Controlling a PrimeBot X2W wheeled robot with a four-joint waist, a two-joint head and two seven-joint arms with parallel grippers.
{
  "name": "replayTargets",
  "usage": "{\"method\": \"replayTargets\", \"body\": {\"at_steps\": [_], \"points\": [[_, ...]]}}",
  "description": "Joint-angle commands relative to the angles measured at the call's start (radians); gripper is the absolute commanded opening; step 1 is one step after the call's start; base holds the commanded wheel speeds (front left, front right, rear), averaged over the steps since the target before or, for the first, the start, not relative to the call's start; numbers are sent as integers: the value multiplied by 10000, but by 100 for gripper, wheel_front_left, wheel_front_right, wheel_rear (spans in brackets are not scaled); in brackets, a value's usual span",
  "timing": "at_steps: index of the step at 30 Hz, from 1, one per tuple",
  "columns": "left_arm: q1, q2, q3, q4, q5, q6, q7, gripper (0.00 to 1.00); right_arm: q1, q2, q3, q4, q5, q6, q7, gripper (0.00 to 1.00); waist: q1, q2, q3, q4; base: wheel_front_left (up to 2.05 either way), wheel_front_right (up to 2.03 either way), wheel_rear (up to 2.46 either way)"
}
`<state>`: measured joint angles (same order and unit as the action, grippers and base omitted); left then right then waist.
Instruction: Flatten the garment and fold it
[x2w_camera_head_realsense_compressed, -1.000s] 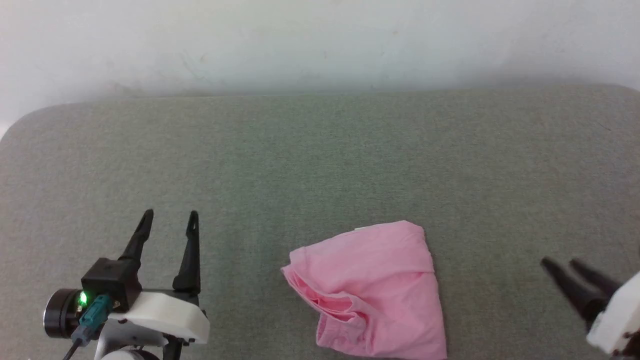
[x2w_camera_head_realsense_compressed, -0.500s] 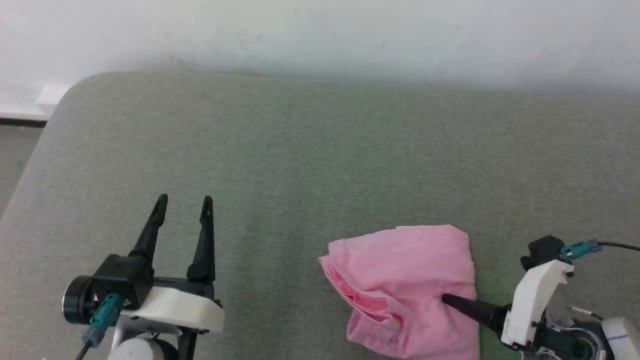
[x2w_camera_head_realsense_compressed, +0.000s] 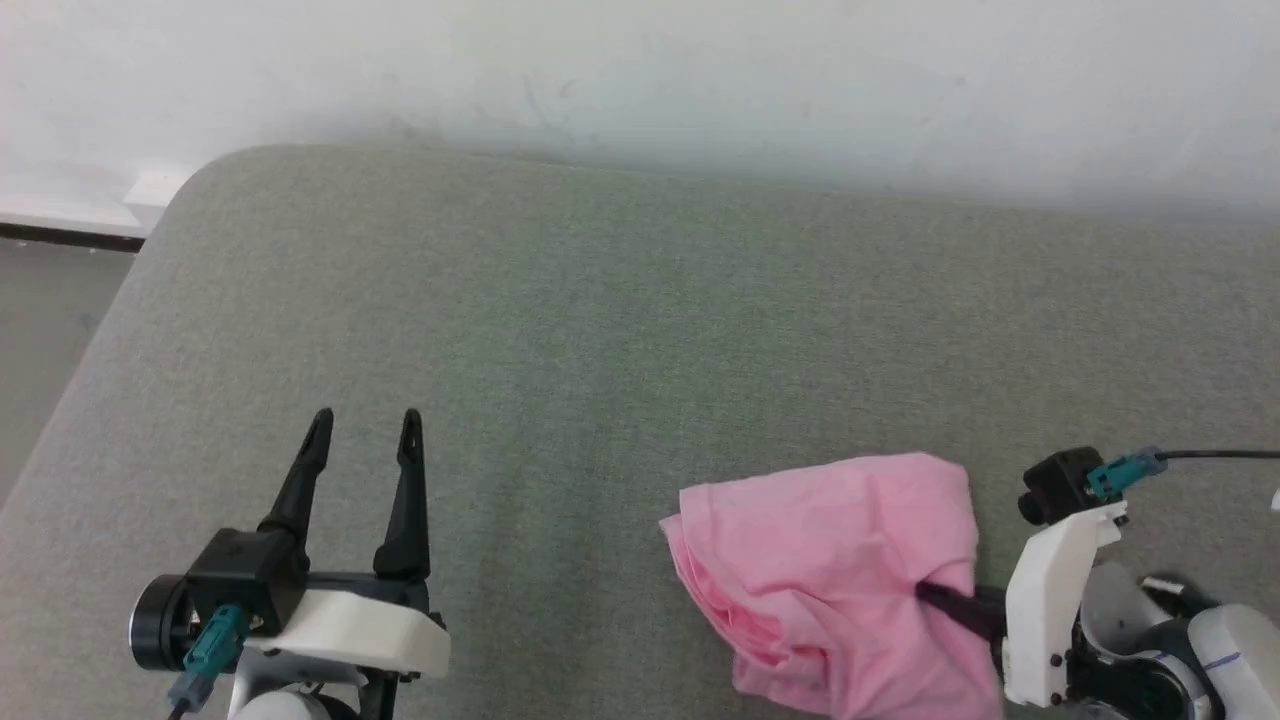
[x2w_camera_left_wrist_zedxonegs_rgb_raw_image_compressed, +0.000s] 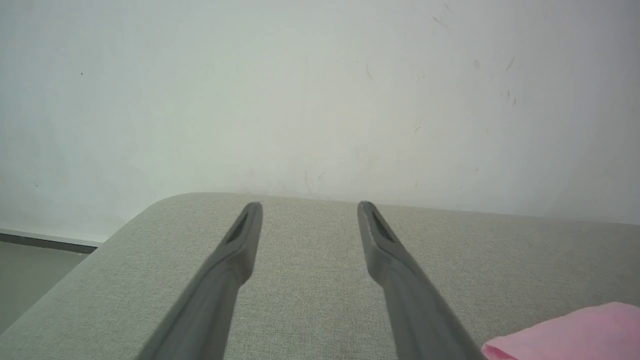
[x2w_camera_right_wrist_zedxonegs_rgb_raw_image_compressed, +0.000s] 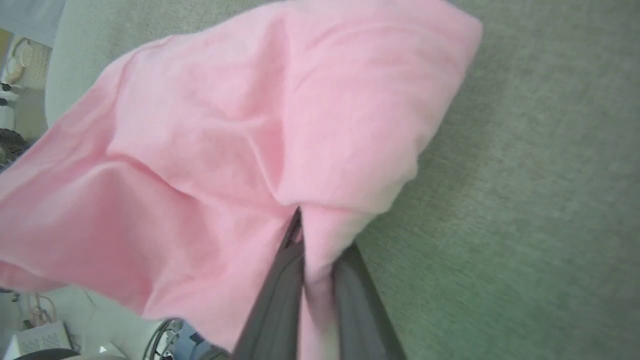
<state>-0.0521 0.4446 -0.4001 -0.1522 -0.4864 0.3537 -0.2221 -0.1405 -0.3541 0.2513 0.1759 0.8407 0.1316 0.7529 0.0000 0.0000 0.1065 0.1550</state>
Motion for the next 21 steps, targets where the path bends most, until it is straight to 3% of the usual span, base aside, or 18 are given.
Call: {"method": "replayTargets", "body": {"at_steps": [1, 9, 15, 21], "points": [[91, 20, 34, -62, 45, 47, -92, 100, -185, -397, 277, -401, -289, -9, -198, 0, 0, 0, -117, -199, 0, 0, 0], [237, 419, 447, -210, 434, -123, -331, 100, -517, -2825, 1690, -1867, -1627, -9, -1136, 0, 0, 0, -255, -1086, 0, 0, 0], [450, 461, 1025, -484, 741, -596, -390, 100, -640, -3772, 1585, -1352, -1563, -9, -1710, 0, 0, 0, 148, -2065, 0, 0, 0], [277, 269, 1336, -937, 1210, -1145, -394, 100, -1032, -4547, 1252, -55, -1561, -9, -2703, 0, 0, 0, 1383, -3036, 0, 0, 0]]}}
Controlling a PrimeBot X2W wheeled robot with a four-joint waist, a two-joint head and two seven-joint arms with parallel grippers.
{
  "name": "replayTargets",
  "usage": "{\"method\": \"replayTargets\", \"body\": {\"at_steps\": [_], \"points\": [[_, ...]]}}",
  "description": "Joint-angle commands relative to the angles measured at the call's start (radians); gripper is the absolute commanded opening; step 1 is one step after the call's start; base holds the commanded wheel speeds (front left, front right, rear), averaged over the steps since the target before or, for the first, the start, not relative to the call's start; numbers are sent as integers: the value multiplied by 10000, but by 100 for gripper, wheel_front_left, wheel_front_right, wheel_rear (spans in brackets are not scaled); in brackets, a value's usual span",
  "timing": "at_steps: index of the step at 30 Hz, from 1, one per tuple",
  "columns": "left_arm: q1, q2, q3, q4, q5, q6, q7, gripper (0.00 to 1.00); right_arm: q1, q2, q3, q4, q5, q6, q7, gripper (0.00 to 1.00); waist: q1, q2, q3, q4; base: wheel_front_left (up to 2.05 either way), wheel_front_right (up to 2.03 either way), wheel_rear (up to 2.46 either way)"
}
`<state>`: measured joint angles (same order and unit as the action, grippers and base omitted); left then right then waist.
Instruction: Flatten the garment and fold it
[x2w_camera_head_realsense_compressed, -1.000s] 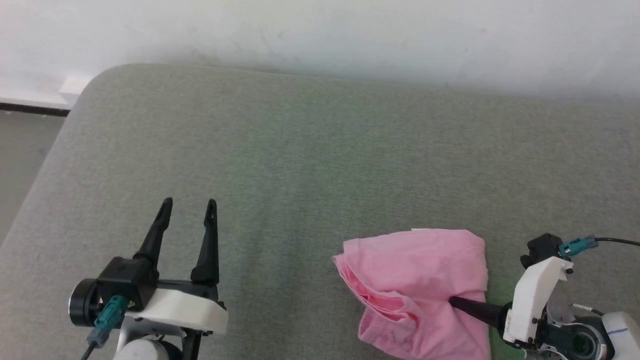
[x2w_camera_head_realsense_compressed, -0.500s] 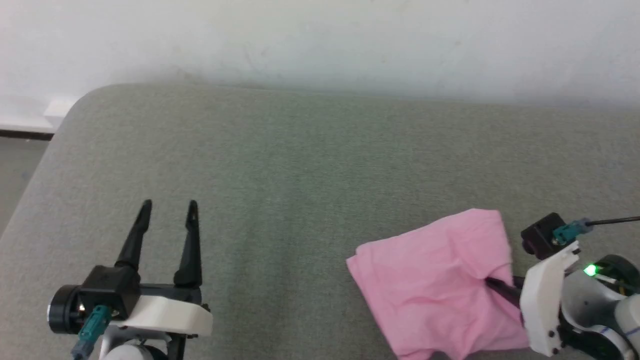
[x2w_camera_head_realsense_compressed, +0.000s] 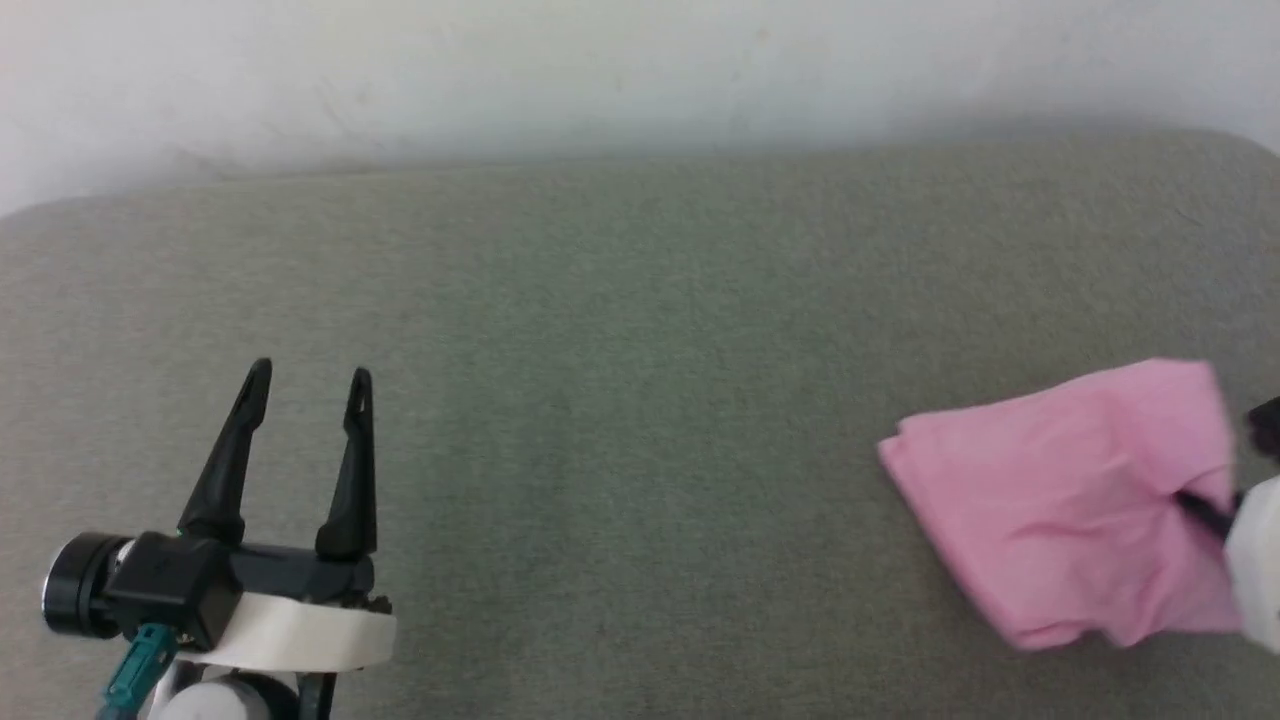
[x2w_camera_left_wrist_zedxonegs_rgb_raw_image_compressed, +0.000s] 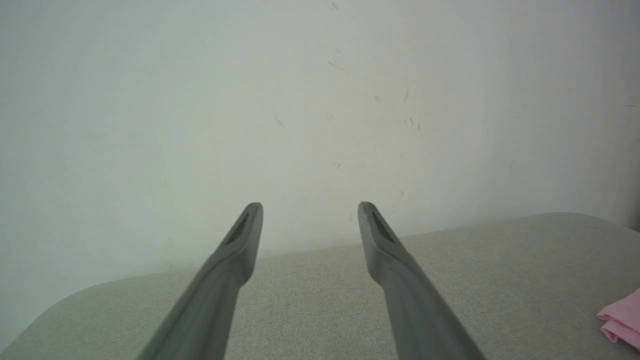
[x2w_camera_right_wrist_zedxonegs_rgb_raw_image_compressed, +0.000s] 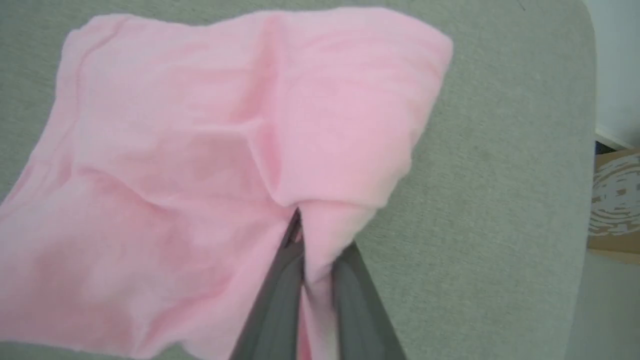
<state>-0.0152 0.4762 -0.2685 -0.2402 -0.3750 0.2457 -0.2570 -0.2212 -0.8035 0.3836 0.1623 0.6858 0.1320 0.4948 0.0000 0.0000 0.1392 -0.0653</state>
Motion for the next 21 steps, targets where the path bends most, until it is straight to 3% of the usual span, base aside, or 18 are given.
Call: {"method": "replayTargets", "body": {"at_steps": [1, 10, 14, 16, 17, 21], "points": [[-188, -100, 20, -138, 182, -109, -45, 100, -346, -157, -120, 334, -23, -13, -360, 0, 0, 0, 1323, -998, 0, 0, 0], [-1362, -408, -668, -351, 908, -492, 36, 100, -1598, -777, -273, 3169, -352, -13, -2564, 0, 0, 0, 3011, -1858, 0, 0, 0], [-1835, -524, -977, -378, 1114, -564, 247, 100, -2247, -697, -382, 4483, -612, -13, -3850, 1, 0, 0, 3341, -1927, 0, 0, 0], [-2027, -586, -1085, -345, 1170, -585, 335, 100, -2553, -527, -393, 4981, -829, -13, -4689, 58, 0, 0, 3418, -1912, 0, 0, 0], [-2107, -617, -1127, -323, 1183, -596, 362, 100, -2679, -402, -400, 5255, -895, -13, -5026, 100, 0, 0, 3439, -1896, 0, 0, 0], [-2278, -726, -1224, -154, 1164, -618, 371, 100, -3097, -8, -414, 6015, -1327, -13, -6680, 100, 0, 0, 3331, -1795, 0, 0, 0]]}}
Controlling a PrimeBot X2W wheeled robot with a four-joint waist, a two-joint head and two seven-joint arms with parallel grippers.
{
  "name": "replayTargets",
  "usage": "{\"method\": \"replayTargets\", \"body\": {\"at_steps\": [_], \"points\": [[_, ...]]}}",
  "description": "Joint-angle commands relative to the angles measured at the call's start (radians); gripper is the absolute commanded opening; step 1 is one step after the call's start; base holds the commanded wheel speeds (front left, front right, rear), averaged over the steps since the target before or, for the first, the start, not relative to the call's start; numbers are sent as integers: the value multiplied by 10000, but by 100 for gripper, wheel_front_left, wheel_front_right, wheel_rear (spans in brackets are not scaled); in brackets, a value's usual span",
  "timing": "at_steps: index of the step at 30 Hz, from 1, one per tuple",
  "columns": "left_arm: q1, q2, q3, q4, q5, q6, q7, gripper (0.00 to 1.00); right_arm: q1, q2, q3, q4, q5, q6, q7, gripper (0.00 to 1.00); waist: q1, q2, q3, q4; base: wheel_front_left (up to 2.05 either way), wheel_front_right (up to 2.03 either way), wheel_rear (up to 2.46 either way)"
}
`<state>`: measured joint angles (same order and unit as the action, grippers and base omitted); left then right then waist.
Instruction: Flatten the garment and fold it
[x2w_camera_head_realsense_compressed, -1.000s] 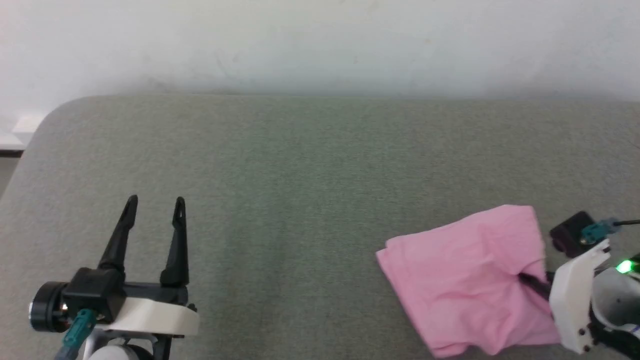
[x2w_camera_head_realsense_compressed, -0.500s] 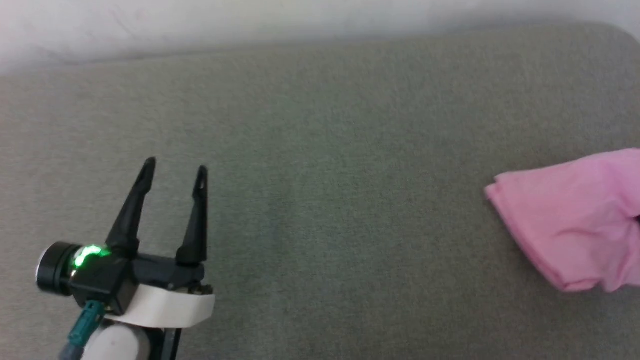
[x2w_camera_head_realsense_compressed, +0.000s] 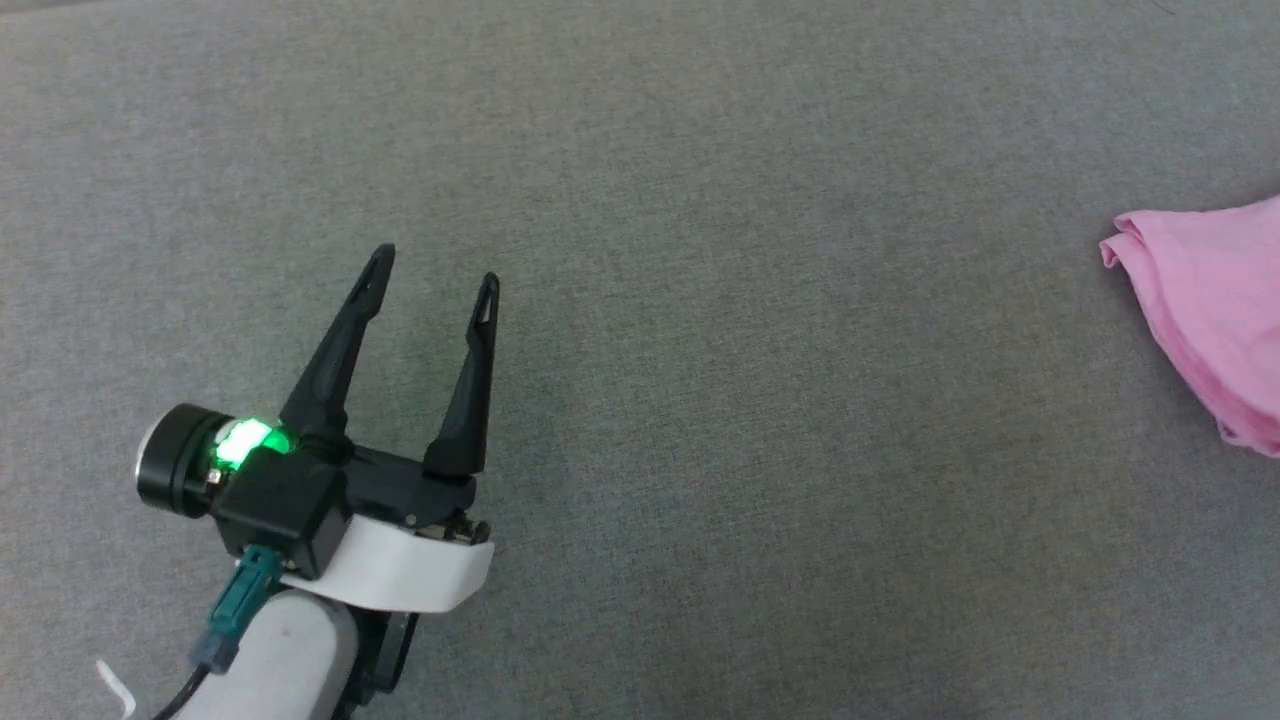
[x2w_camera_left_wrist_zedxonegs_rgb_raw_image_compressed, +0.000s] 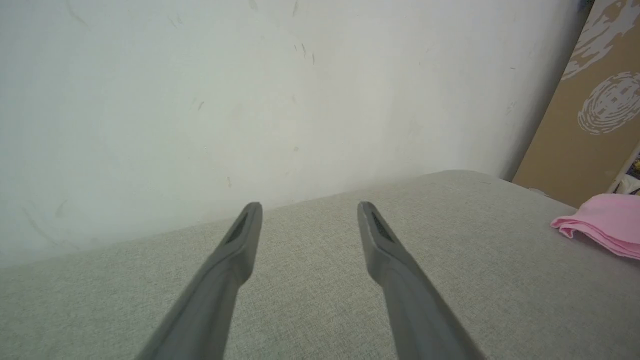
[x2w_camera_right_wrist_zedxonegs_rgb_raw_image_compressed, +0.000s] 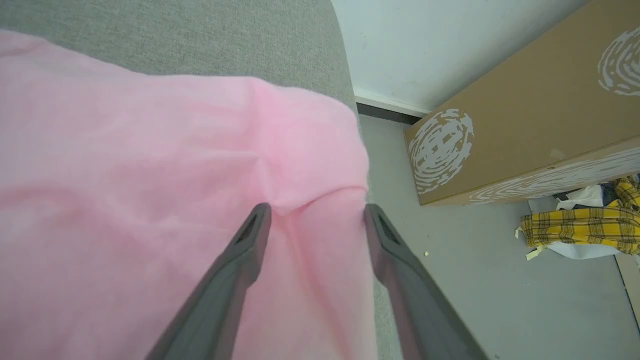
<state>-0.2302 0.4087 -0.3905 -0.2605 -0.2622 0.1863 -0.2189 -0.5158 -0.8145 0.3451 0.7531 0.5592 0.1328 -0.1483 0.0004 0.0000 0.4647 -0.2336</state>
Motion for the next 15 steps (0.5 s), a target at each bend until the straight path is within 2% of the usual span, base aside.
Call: {"method": "replayTargets", "body": {"at_steps": [1, 4, 7, 11, 15], "points": [[-128, -90, -8, 121, 1, -17, -27, 100, -187, 183, -42, 255, -79, -21, -509, 100, -4, 0, -23, -65, 0, 0, 0], [29, -189, 78, 347, -158, 70, -102, 100, -232, 351, -170, 415, 66, -21, -885, 100, -4, 0, -431, 74, 0, 0, 0], [298, -245, 243, 563, -325, 176, -200, 100, -99, 406, -279, 7, 177, -21, -1059, 100, -4, 0, -950, 271, 0, 0, 0], [751, -283, 510, 923, -644, 230, -298, 100, 518, 488, -422, -1141, 322, -21, -1121, 100, -4, 0, -1664, 653, 0, 0, 0], [1161, -242, 770, 1338, -966, 156, -353, 100, 1565, 730, -995, -2702, 431, -21, -1130, 100, -4, 0, -2306, 1236, 0, 0, 0]]}}
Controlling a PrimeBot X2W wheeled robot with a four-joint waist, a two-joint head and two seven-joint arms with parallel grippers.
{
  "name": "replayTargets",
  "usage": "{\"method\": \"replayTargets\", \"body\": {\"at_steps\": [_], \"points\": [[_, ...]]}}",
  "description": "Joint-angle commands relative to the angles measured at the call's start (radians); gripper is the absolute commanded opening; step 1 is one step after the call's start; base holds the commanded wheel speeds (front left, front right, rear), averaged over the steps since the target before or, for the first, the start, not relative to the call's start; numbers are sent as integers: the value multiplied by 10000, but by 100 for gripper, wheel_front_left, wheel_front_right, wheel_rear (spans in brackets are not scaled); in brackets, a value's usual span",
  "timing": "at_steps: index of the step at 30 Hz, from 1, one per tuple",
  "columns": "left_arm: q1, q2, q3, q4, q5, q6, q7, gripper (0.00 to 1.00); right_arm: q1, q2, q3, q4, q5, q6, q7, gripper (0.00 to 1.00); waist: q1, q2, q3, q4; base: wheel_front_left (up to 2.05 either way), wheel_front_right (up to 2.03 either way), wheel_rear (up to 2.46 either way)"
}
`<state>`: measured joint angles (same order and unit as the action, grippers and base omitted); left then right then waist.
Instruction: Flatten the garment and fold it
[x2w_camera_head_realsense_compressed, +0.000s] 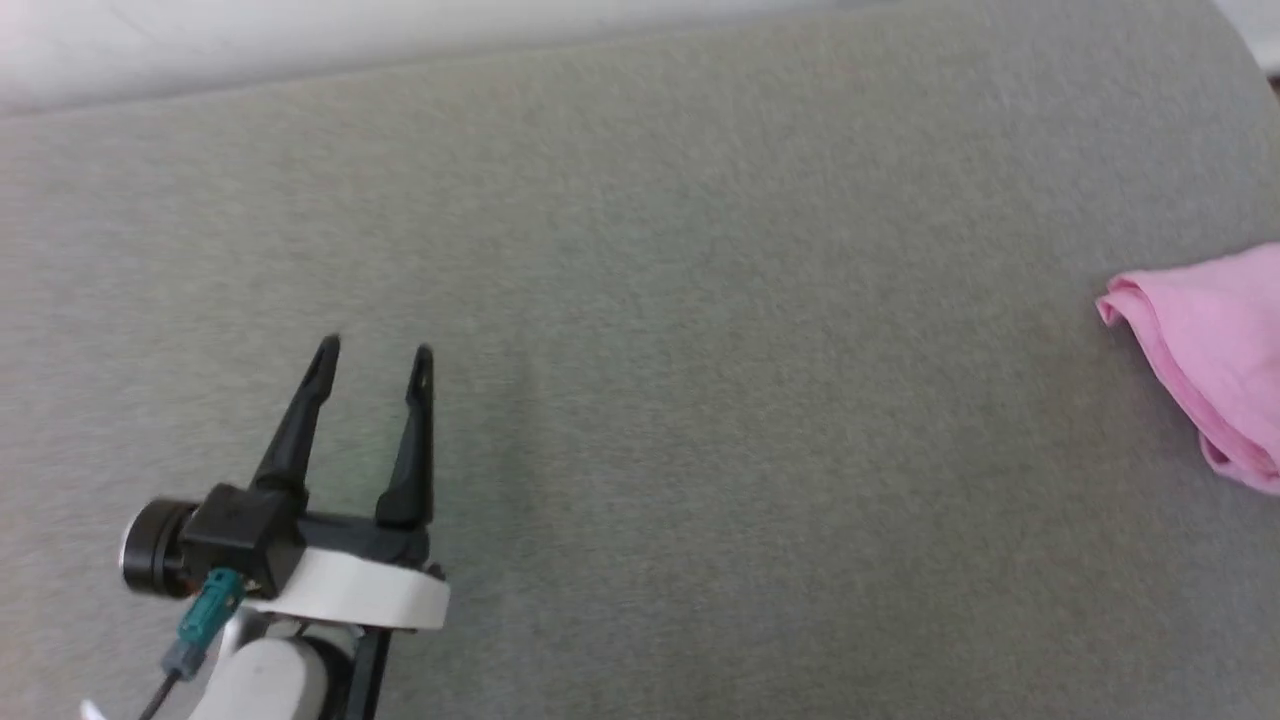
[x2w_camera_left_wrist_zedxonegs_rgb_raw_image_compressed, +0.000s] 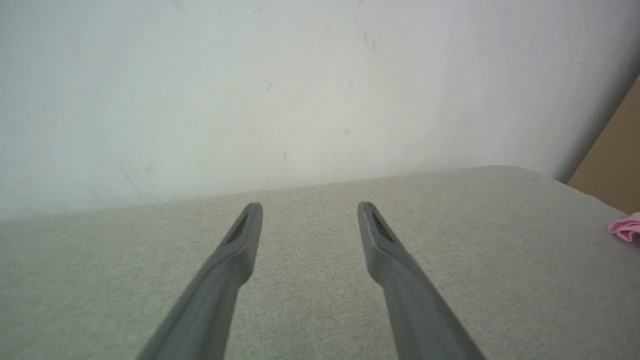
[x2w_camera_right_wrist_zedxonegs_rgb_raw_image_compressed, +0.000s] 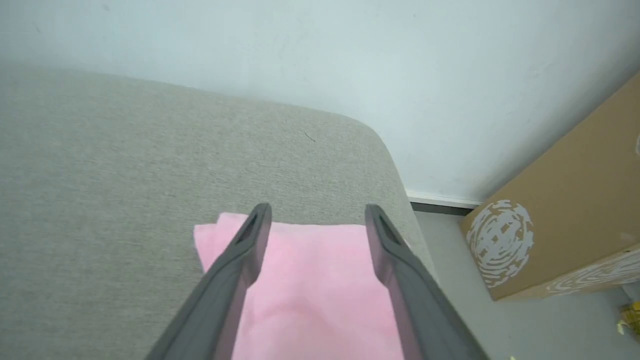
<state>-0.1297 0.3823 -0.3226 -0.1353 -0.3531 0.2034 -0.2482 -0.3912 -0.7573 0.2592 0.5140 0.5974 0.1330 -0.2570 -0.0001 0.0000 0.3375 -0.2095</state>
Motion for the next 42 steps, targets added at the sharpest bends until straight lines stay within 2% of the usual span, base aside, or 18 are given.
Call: {"method": "replayTargets", "body": {"at_steps": [1, 6, 12, 13, 18, 22, 28, 42], "points": [[265, 51, 200, 161, -127, -2, -70, 100, 621, 275, -292, -738, 47, -23, -43, 100, 1, 0, -1154, 1120, 0, 0, 0], [869, 325, 791, 510, -457, -45, -107, 100, 2066, 1138, -1073, -2679, -126, -23, 121, 100, 1, 0, -1838, 1679, 0, 0, 0], [1500, 692, 1311, 534, -798, -273, -121, 100, 3340, 2510, -1894, -4942, -768, -23, 1048, 100, 1, 0, -2333, 2007, 0, 0, 0], [1500, 692, 1311, 534, -798, -273, -121, 100, 3340, 2510, -1894, -4942, -768, -23, 1048, 100, 1, 0, -2333, 2007, 0, 0, 0], [1913, 808, 1699, 420, -1143, -641, -130, 100, 4291, 3577, -2447, -6512, -1445, -23, 1814, 100, 1, 0, -2583, 2150, 0, 0, 0], [2257, 646, 2128, 189, -1071, -943, -132, 100, 4951, 4238, -2767, -7389, -1957, -23, 2268, 100, 1, 0, -2705, 2187, 0, 0, 0], [2791, 162, 2306, 276, -586, -1268, -134, 100, 5645, 4807, -2985, -7999, -2653, -23, 2583, 100, 1, 0, -2886, 2191, 0, 0, 0], [3250, -575, 2315, 856, -44, -1760, -135, 100, 6473, 5930, -3395, -7950, -3411, -23, 2623, 100, 1, 0, -3132, 2272, 0, 0, 0]]}}
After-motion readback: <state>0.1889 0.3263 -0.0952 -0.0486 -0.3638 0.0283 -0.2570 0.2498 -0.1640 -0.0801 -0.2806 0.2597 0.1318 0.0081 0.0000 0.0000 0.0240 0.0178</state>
